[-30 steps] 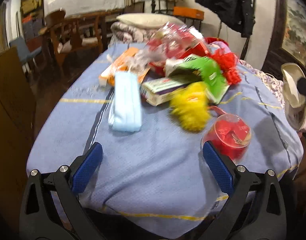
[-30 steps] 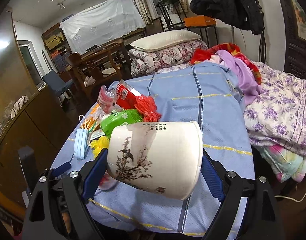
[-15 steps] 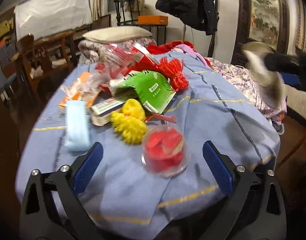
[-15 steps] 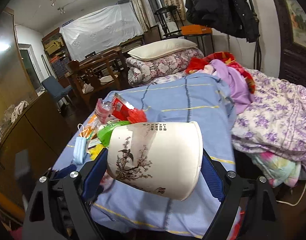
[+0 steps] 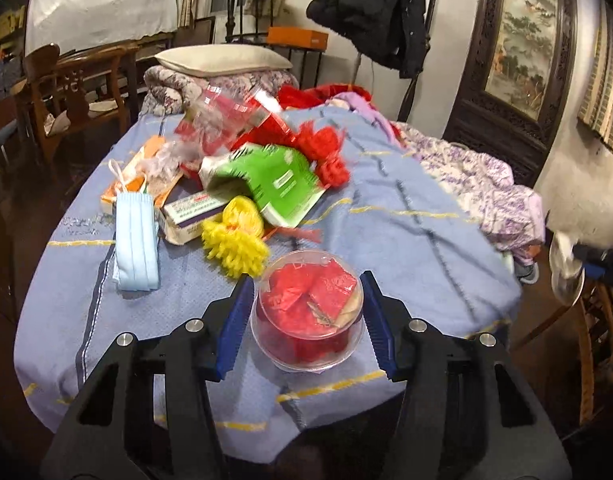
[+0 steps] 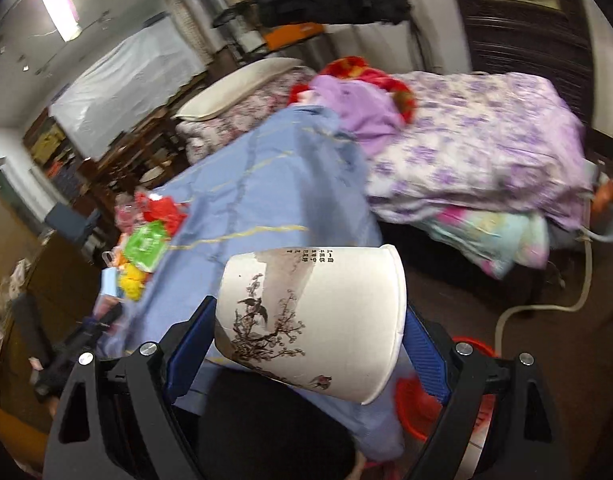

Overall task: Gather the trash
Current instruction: 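Carry both cups to the red wastebasket and open both tools over it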

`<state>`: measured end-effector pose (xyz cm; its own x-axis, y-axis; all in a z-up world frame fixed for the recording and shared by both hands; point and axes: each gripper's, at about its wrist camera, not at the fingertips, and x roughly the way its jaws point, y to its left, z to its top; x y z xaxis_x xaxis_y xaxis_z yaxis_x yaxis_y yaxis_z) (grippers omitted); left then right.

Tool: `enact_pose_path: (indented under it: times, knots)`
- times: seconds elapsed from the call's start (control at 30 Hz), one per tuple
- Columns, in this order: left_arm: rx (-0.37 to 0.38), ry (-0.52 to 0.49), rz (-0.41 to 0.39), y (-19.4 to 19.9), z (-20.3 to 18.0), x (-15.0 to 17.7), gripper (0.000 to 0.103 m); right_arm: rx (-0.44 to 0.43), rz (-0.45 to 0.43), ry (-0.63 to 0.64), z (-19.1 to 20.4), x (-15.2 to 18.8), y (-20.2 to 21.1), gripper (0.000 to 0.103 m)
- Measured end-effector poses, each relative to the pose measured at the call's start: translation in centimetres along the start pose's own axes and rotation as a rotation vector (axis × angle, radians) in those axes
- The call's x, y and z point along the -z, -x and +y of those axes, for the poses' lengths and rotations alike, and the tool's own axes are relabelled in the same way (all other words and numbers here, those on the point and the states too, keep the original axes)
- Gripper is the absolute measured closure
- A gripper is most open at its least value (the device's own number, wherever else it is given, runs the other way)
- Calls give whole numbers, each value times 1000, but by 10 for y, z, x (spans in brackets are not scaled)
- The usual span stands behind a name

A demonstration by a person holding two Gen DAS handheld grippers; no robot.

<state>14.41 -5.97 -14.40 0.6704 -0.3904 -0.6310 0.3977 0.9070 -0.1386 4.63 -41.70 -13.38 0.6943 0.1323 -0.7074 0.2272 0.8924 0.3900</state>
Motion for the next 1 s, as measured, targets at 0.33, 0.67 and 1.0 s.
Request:
enact_pose_path:
  times: [0.33, 0.67, 1.0]
  knots:
    - [110, -123, -19, 30, -80, -9, 49, 112, 103, -106, -88, 31, -2, 16]
    - [197, -296, 94, -3, -178, 8, 49, 29, 212, -276, -154, 66, -63, 14]
    - [310, -434, 243, -60, -275, 21, 49, -16, -64, -392, -190, 38, 18, 10]
